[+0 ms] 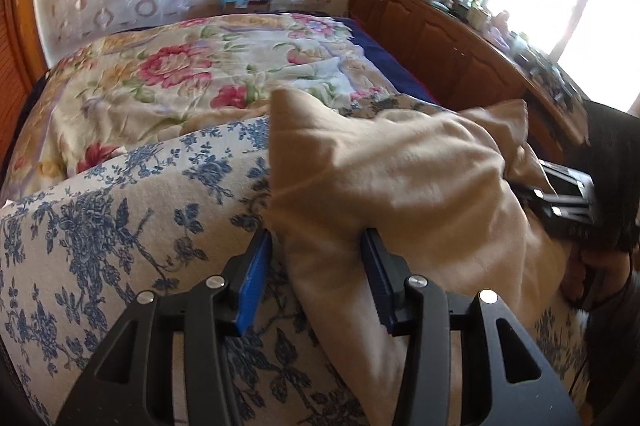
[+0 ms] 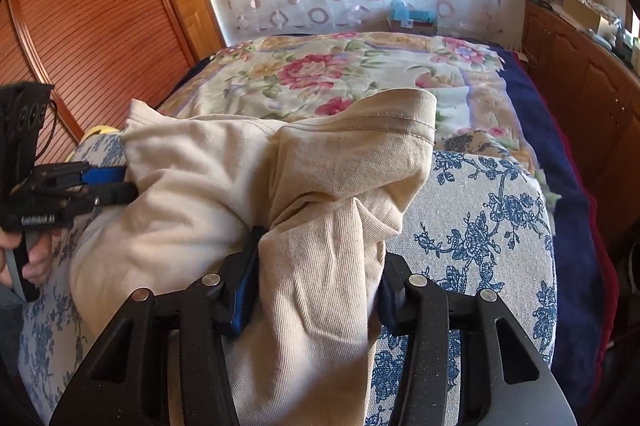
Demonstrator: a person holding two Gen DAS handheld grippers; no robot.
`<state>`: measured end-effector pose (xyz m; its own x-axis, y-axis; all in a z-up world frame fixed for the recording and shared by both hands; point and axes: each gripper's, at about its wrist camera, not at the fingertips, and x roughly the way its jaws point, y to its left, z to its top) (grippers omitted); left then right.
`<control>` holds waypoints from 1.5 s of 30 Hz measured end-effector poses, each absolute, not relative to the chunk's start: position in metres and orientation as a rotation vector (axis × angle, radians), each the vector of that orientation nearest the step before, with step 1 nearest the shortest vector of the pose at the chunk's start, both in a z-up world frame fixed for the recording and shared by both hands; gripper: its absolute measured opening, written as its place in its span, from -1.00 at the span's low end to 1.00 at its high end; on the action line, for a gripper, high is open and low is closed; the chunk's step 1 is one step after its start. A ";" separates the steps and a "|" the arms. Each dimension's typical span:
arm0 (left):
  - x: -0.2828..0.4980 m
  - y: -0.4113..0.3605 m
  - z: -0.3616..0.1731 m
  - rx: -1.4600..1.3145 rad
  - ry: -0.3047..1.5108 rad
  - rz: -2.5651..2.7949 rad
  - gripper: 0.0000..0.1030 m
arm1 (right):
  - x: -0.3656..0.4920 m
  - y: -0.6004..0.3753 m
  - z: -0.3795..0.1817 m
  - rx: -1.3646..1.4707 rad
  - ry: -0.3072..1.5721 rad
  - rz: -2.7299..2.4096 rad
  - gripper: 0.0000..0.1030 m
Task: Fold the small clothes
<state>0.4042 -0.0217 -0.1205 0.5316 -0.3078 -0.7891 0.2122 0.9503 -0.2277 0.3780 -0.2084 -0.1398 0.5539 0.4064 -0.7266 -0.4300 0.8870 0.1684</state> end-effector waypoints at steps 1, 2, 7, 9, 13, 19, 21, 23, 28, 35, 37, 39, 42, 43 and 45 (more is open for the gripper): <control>0.406 -0.022 -0.121 -0.108 0.962 -0.310 -0.12 | 0.378 -0.208 -0.140 -0.029 0.851 0.495 -0.07; 0.409 -0.024 -0.121 -0.096 0.958 -0.310 -0.12 | 0.378 -0.208 -0.140 -0.029 0.851 0.495 -0.07; 0.419 -0.035 -0.122 -0.023 0.936 -0.307 -0.08 | 0.377 -0.208 -0.140 -0.032 0.849 0.494 -0.10; 0.422 -0.039 -0.122 0.000 0.927 -0.310 -0.04 | 0.377 -0.208 -0.140 -0.033 0.849 0.502 -0.16; 0.426 -0.035 -0.122 -0.039 0.920 -0.311 -0.02 | 0.379 -0.210 -0.137 -0.048 0.841 0.505 -0.27; 0.423 -0.035 -0.121 -0.121 0.938 -0.358 -0.31 | 0.378 -0.209 -0.133 -0.071 0.826 0.509 -0.47; 0.420 -0.034 -0.121 -0.138 0.940 -0.363 -0.68 | 0.376 -0.206 -0.133 -0.084 0.817 0.506 -0.55; 0.416 -0.033 -0.118 -0.176 0.935 -0.391 -0.76 | 0.372 -0.205 -0.131 -0.083 0.793 0.501 -0.64; 0.391 -0.033 -0.089 -0.175 0.844 -0.420 -0.79 | 0.361 -0.202 -0.115 -0.118 0.722 0.480 -0.68; 0.341 -0.022 -0.034 -0.153 0.689 -0.423 -0.81 | 0.334 -0.190 -0.068 -0.135 0.594 0.494 -0.70; 0.324 -0.012 -0.019 -0.162 0.643 -0.413 -0.81 | 0.328 -0.184 -0.056 -0.140 0.574 0.509 -0.70; 0.305 0.002 -0.007 -0.171 0.610 -0.403 -0.81 | 0.321 -0.173 -0.044 -0.153 0.551 0.529 -0.70; 0.279 0.022 0.003 -0.164 0.574 -0.360 -0.81 | 0.312 -0.152 -0.033 -0.173 0.531 0.573 -0.70; 0.269 0.032 0.005 -0.161 0.564 -0.337 -0.81 | 0.311 -0.144 -0.031 -0.177 0.526 0.593 -0.70; 0.248 0.054 0.005 -0.160 0.552 -0.289 -0.81 | 0.309 -0.121 -0.030 -0.193 0.522 0.639 -0.70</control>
